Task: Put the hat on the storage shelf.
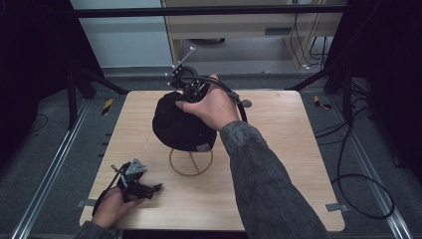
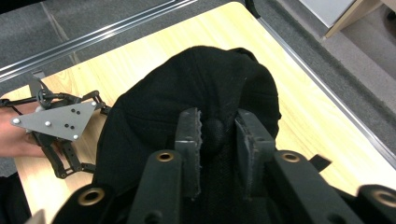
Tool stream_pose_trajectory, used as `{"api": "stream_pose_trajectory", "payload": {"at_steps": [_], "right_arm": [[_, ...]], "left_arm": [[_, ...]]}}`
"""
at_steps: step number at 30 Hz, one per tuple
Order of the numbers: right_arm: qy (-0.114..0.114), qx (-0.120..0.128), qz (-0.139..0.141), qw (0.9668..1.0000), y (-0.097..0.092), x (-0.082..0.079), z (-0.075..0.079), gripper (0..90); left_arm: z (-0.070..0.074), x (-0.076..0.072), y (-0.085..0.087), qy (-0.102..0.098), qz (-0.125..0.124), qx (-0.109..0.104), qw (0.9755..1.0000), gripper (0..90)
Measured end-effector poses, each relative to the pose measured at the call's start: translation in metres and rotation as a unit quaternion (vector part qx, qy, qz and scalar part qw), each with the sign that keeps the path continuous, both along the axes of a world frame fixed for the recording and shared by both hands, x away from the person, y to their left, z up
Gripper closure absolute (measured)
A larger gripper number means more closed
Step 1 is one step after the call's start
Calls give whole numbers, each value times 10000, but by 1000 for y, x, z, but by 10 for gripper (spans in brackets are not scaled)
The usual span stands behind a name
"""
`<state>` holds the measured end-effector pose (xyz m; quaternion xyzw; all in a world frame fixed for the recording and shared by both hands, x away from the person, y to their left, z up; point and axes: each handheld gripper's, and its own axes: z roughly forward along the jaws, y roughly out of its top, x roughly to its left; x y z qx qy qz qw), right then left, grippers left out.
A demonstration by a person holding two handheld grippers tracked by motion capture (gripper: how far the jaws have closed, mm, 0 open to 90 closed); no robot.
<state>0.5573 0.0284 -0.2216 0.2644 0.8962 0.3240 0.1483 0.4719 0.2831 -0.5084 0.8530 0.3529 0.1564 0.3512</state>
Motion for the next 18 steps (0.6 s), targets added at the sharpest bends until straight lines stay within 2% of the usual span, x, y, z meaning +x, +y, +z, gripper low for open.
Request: {"api": "stream_pose_trajectory", "payload": {"at_steps": [6, 11, 18], "right_arm": [[25, 26, -10, 10000, 1, 1, -2, 701], [28, 41, -39, 10000, 0, 0, -3, 645], [28, 49, -71, 10000, -2, -1, -4, 614]], "left_arm": [[0, 0, 0, 0, -1, 2, 10000, 0], [0, 0, 0, 1, -2, 1, 10000, 0], [0, 0, 0, 1, -2, 3, 10000, 0]]}}
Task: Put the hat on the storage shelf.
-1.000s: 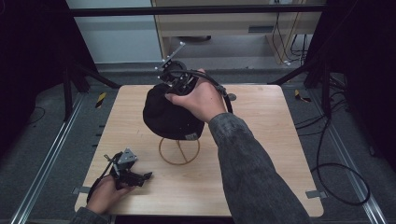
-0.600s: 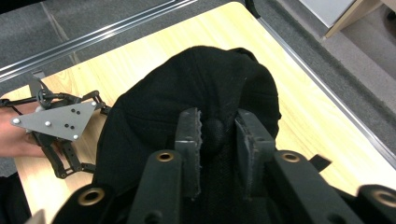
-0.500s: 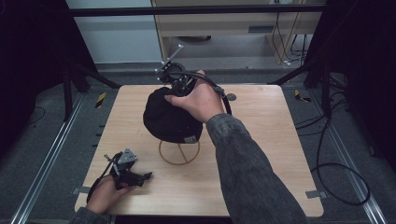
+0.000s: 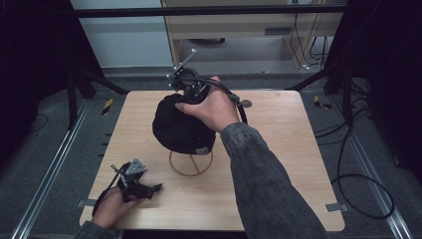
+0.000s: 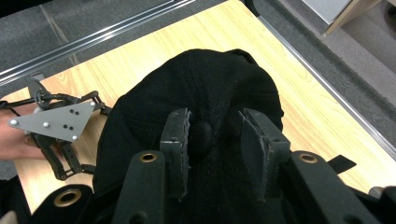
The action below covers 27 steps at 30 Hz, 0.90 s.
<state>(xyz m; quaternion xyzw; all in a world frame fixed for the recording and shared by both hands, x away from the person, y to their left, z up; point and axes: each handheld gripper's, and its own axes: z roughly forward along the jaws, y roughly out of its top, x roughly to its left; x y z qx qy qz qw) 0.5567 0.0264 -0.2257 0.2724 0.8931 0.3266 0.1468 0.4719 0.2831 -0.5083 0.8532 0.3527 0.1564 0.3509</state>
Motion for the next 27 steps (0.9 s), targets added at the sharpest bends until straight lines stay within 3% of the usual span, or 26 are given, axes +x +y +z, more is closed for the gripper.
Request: {"api": "stream_pose_trajectory", "payload": {"at_steps": [17, 27], "right_arm": [[33, 49, 11, 10000, -4, -1, -4, 522], [-14, 167, 51, 9998, -6, -4, -6, 401]], "left_arm": [[0, 0, 0, -1, 1, -2, 10000, 0], [0, 0, 0, -3, 6, -6, 10000, 0]]}}
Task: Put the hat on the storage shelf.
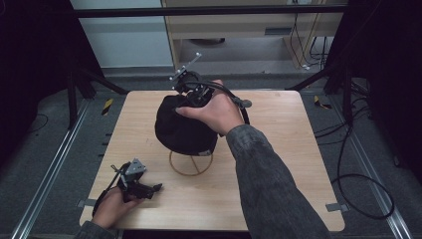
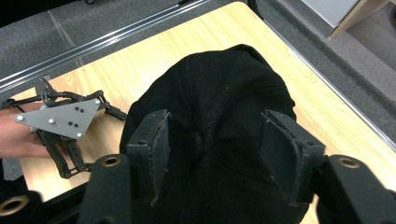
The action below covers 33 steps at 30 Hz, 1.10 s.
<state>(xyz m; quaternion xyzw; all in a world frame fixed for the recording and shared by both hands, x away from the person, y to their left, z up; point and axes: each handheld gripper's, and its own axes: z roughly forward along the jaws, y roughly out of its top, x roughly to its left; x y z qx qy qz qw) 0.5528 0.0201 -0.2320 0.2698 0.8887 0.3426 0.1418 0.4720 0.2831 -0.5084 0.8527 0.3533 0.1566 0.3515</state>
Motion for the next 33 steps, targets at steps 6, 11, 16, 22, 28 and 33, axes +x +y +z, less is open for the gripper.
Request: {"api": "stream_pose_trajectory", "payload": {"at_steps": [6, 11, 16, 22, 28, 33], "right_arm": [[-23, 52, -26, 10000, 0, -1, 1, 334], [-23, 38, -98, 9999, 1, -3, 2, 211], [-100, 39, -194, 9998, 0, -5, 3, 122], [-286, 161, -229, 9992, -4, -7, 6, 65], [-425, 212, -251, 9986, -9, -11, 8, 55], [-469, 275, -357, 9979, -17, -15, 11, 54]], "left_arm": [[0, 0, 0, 1, 0, 0, 10000, 0], [0, 0, 0, 0, 0, -1, 10000, 0], [0, 0, 0, 1, -1, 2, 10000, 0], [0, 0, 0, 1, 0, 2, 10000, 0], [0, 0, 0, -1, 0, 5, 10000, 0], [0, 0, 0, -2, 1, 4, 10000, 0]]}}
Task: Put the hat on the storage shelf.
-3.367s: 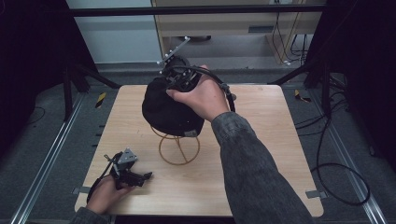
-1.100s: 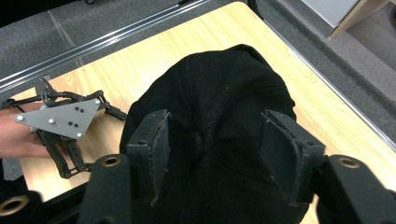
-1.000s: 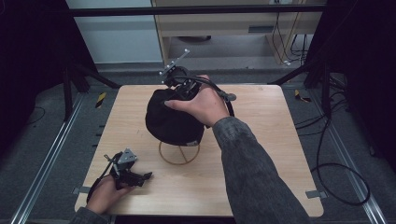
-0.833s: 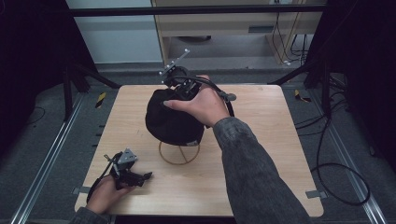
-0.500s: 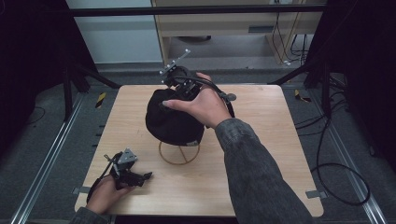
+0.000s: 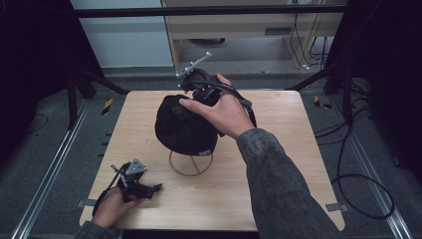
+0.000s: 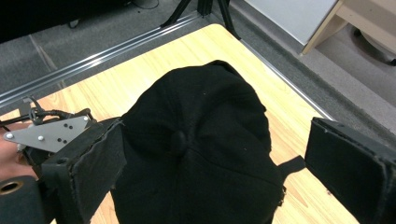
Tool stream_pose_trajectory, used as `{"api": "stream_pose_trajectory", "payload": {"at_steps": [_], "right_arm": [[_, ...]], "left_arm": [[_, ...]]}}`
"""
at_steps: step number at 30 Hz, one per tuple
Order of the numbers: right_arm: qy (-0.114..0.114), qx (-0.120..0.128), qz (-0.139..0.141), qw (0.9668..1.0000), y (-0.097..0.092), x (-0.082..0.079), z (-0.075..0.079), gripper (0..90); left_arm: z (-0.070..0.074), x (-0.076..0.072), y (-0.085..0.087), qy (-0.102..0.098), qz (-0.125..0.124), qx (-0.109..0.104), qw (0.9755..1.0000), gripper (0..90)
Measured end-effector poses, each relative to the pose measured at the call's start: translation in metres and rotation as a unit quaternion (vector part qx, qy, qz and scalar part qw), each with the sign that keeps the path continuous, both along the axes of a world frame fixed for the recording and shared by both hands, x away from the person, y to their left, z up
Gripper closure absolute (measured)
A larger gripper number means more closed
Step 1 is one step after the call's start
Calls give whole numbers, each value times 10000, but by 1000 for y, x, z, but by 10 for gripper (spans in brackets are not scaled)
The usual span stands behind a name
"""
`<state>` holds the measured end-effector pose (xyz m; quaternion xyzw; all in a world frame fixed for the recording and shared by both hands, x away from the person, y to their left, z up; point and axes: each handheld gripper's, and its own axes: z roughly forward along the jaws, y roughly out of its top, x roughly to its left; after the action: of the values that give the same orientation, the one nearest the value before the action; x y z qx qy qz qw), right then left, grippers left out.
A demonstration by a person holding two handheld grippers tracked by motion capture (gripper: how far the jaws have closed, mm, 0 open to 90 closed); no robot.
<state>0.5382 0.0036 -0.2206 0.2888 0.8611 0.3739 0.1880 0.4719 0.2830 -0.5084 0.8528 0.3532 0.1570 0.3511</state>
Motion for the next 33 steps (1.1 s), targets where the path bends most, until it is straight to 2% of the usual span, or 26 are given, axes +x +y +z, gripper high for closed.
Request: {"api": "stream_pose_trajectory", "payload": {"at_steps": [12, 22, 28, 33], "right_arm": [[-322, 266, -294, 9987, -28, -6, 6, 49], [-422, 427, -596, 9964, -59, -14, 4, 52], [-386, 378, -769, 9956, -79, -18, -4, 64], [-454, 270, -831, 9951, -97, -26, -8, 88]], "left_arm": [[0, 0, 0, -1, -1, 0, 10000, 0], [0, 0, 0, 3, -13, 12, 10000, 0], [0, 0, 0, 9, -10, 4, 10000, 0], [0, 0, 0, 12, -10, -2, 10000, 0]]}}
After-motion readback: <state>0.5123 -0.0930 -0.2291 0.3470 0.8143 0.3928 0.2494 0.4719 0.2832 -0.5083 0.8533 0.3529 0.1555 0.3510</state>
